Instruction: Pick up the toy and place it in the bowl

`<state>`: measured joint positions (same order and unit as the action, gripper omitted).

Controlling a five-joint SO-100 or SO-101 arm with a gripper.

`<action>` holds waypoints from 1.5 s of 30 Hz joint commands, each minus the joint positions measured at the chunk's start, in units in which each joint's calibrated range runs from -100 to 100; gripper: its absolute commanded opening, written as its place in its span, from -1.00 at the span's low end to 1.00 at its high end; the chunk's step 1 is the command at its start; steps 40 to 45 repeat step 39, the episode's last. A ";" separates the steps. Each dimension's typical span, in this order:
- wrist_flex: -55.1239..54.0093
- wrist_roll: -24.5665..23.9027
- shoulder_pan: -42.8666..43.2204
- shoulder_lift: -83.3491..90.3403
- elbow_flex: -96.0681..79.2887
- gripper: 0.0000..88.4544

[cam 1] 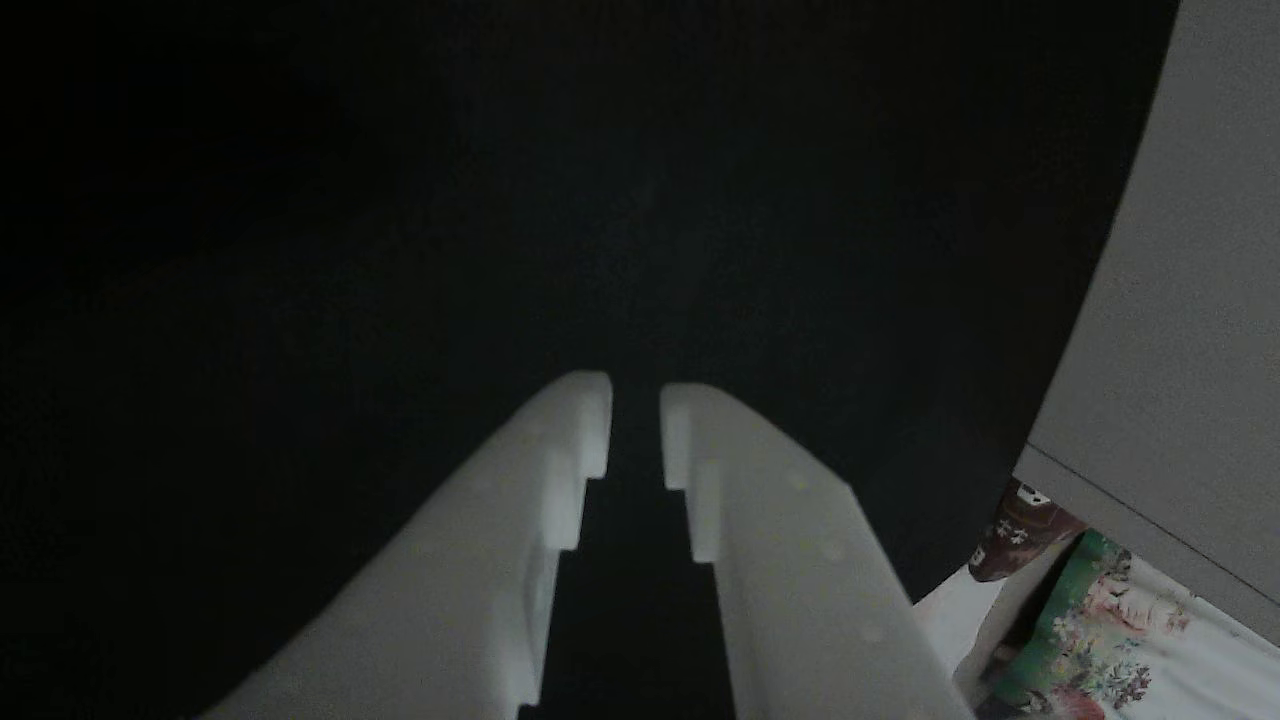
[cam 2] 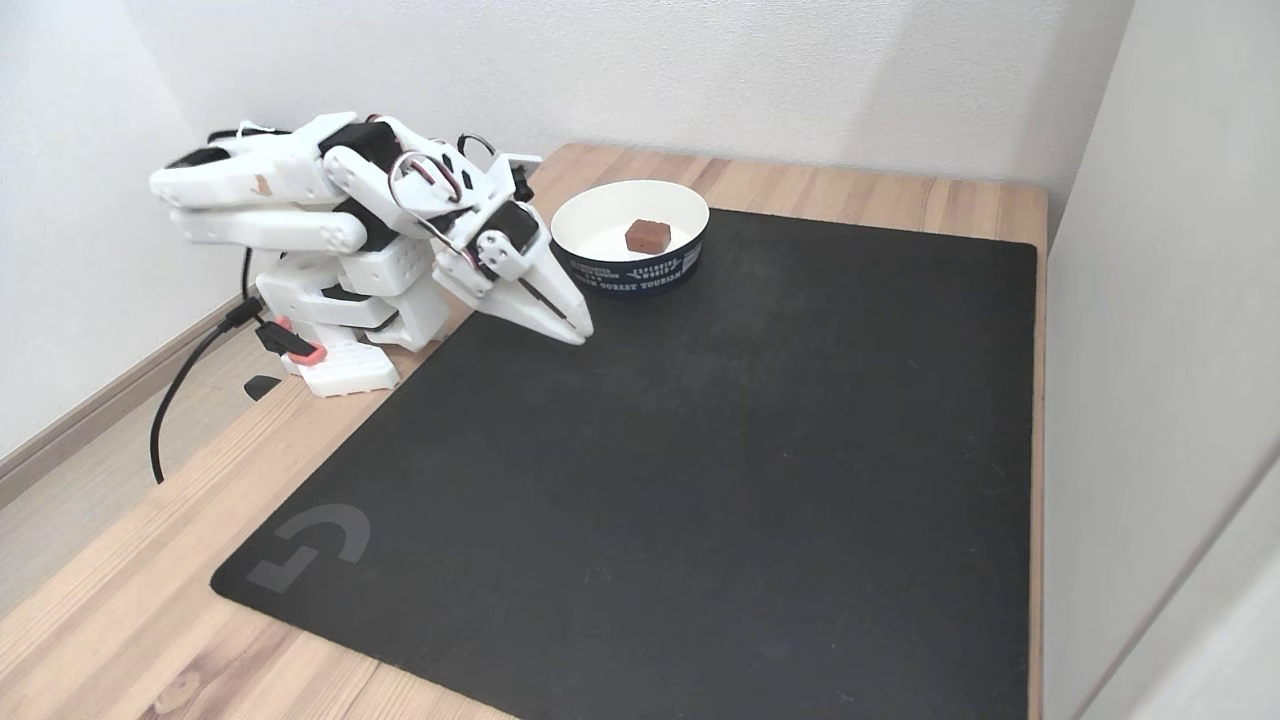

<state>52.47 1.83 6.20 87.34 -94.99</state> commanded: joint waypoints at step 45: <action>7.90 -0.05 0.11 11.99 -2.12 -0.95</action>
